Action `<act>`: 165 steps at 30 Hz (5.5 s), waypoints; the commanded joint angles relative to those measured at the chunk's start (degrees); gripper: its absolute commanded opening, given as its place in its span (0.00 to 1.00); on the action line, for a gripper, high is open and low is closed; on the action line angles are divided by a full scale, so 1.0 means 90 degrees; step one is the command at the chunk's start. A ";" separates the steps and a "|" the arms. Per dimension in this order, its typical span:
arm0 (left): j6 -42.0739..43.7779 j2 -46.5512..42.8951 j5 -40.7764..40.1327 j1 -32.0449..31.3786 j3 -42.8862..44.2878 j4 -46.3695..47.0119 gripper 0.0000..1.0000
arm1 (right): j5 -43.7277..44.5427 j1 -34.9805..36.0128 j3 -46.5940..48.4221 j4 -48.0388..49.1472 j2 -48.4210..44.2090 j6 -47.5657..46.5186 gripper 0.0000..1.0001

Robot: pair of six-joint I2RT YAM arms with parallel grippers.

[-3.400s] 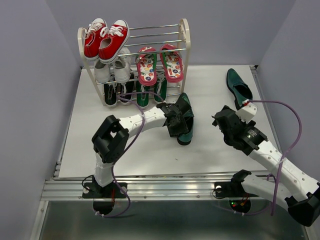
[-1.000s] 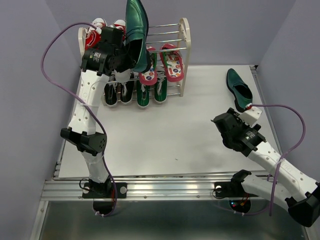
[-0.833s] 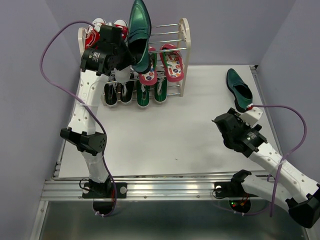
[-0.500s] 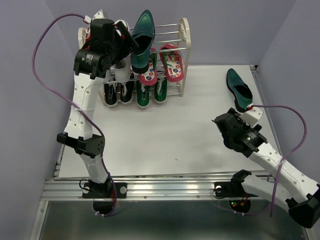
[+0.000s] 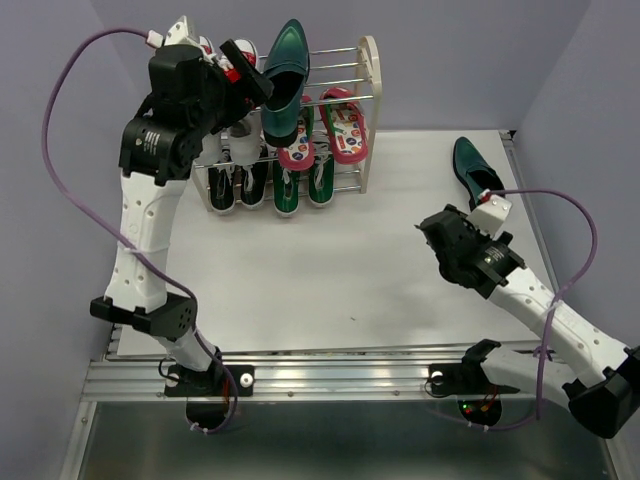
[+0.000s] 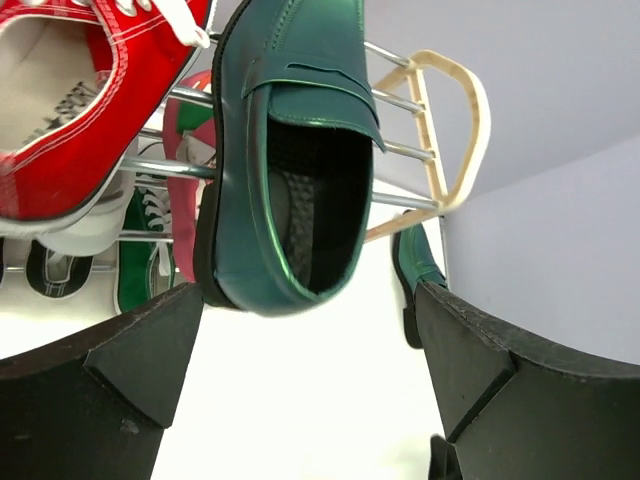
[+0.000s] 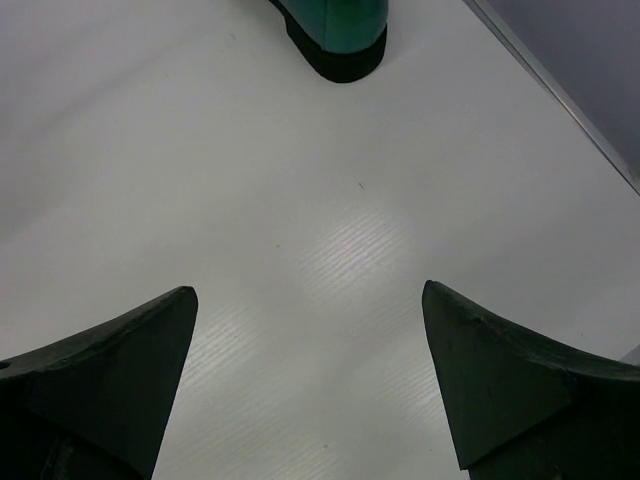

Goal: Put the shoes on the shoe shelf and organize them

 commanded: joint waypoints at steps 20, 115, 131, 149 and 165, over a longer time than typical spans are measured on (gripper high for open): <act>0.0769 -0.5580 -0.0188 -0.0276 -0.6607 0.0095 0.99 | -0.4150 -0.5231 0.4507 0.1009 0.5165 -0.2003 1.00; 0.0925 -0.3520 -0.0305 -0.0266 -0.6258 0.2302 0.99 | -0.1807 0.0062 1.0291 -0.0329 0.5792 0.1239 0.12; 0.0934 -0.3530 -0.0188 -0.0266 -0.6209 0.2361 0.99 | -0.1220 0.0062 1.0418 -0.0446 0.5938 0.1571 0.22; 0.0788 -0.3852 -0.0617 -0.0266 -0.6199 0.2039 0.99 | -0.0527 0.0120 1.0428 0.0120 0.5889 0.2167 0.34; 0.0573 -0.4457 -0.1066 -0.0266 -0.6267 0.1453 0.99 | 0.0976 0.1243 0.9804 0.1595 0.5568 0.2401 0.21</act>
